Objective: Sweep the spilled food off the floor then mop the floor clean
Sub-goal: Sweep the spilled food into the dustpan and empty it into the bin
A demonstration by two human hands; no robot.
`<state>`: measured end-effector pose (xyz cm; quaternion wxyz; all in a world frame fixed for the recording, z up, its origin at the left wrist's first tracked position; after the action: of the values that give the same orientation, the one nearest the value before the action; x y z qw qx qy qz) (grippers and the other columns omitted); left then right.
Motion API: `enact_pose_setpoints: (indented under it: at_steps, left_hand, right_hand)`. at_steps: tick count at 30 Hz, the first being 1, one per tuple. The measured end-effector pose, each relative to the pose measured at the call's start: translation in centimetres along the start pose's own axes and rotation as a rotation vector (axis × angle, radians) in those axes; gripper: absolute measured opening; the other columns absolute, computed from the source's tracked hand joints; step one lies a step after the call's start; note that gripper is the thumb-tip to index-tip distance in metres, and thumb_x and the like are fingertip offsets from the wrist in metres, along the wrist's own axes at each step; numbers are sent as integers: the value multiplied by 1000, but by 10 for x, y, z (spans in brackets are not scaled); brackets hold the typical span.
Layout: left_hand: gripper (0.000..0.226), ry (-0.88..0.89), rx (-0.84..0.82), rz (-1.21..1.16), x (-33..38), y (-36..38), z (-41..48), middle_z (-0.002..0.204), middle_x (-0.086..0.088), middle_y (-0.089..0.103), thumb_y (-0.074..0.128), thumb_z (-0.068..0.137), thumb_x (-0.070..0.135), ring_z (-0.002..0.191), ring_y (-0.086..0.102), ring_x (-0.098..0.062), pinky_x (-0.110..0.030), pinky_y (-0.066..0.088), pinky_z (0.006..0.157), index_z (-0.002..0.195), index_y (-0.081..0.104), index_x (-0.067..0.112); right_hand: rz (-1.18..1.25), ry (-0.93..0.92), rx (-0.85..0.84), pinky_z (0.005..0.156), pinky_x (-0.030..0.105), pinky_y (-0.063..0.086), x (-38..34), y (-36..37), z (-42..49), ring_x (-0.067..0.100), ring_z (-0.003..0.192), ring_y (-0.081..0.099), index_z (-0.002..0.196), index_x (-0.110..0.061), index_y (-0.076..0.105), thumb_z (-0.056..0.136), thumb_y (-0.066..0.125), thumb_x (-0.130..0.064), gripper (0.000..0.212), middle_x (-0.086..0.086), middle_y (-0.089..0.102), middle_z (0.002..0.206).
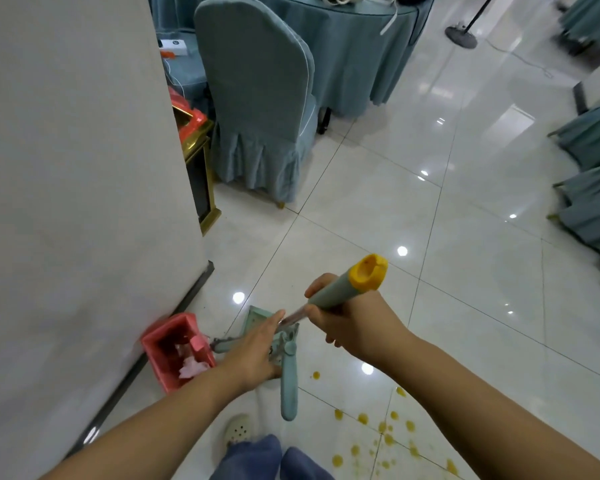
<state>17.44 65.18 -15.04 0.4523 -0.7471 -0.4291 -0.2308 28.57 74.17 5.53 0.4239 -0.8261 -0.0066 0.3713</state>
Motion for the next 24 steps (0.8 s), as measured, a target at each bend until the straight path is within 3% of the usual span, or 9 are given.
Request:
enact_pose_setpoints:
  at_steps: [2, 4, 7, 11, 15, 19, 24]
  left_hand:
    - [95, 27, 11, 14, 8, -1, 0, 132, 12, 50, 75, 67, 45, 117, 55, -13, -39, 53, 92, 141, 17, 51]
    - [72, 79, 45, 56, 18, -3, 1, 131, 6, 53, 70, 77, 31, 117, 55, -16, -35, 48, 98, 139, 33, 39]
    - [35, 86, 31, 50, 28, -2, 2, 105, 9, 60, 63, 84, 29, 94, 60, -11, -31, 54, 85, 114, 47, 38]
    - [29, 48, 28, 31, 31, 1, 4, 98, 8, 60, 62, 85, 28, 89, 61, -13, -32, 54, 81, 111, 51, 34]
    - [23, 0, 37, -90, 35, -4, 12, 96, 2, 63, 60, 85, 22, 91, 62, -18, -35, 55, 84, 106, 55, 31]
    - [32, 13, 123, -46, 46, -16, 23, 95, 3, 65, 62, 84, 19, 87, 61, -18, -33, 53, 80, 114, 56, 30]
    - [23, -34, 199, -122, 58, -27, 43, 93, 2, 67, 62, 87, 21, 88, 64, -21, -35, 55, 83, 108, 57, 28]
  right_hand:
    - [19, 1, 14, 65, 34, 59, 0, 0, -2, 13, 65, 66, 93, -34, 53, 89, 59, -30, 8, -7, 60, 68]
    - [42, 13, 36, 61, 32, 59, 2, -1, -5, 13, 61, 67, 93, -33, 55, 89, 60, -29, 8, -6, 62, 65]
    - [103, 46, 44, 55, 29, 59, 6, -2, -11, 14, 60, 67, 95, -29, 56, 90, 61, -27, 8, -5, 63, 65]
    - [97, 53, 39, 59, 22, 57, 8, -4, -13, 10, 60, 66, 97, -31, 56, 90, 62, -28, 9, -10, 61, 65]
    - [104, 51, 97, 68, 28, 58, 6, -9, -7, 12, 64, 67, 103, -25, 62, 88, 63, -29, 15, -14, 61, 70]
    - [203, 66, 171, 62, 25, 58, 7, -19, -3, 13, 61, 67, 108, -23, 61, 89, 63, -24, 19, -11, 64, 72]
    - [288, 112, 275, 62, 27, 59, 19, -25, -4, 13, 65, 67, 118, -32, 50, 93, 57, -18, 29, -8, 60, 85]
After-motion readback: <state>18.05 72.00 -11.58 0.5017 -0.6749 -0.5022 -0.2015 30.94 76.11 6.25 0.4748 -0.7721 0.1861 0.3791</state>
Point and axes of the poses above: each hand's wrist, its own z-axis towards the middle knuckle, its own y-axis out of the palm, x = y × z, the point moved 3 cm from there along z, towards the middle knuckle
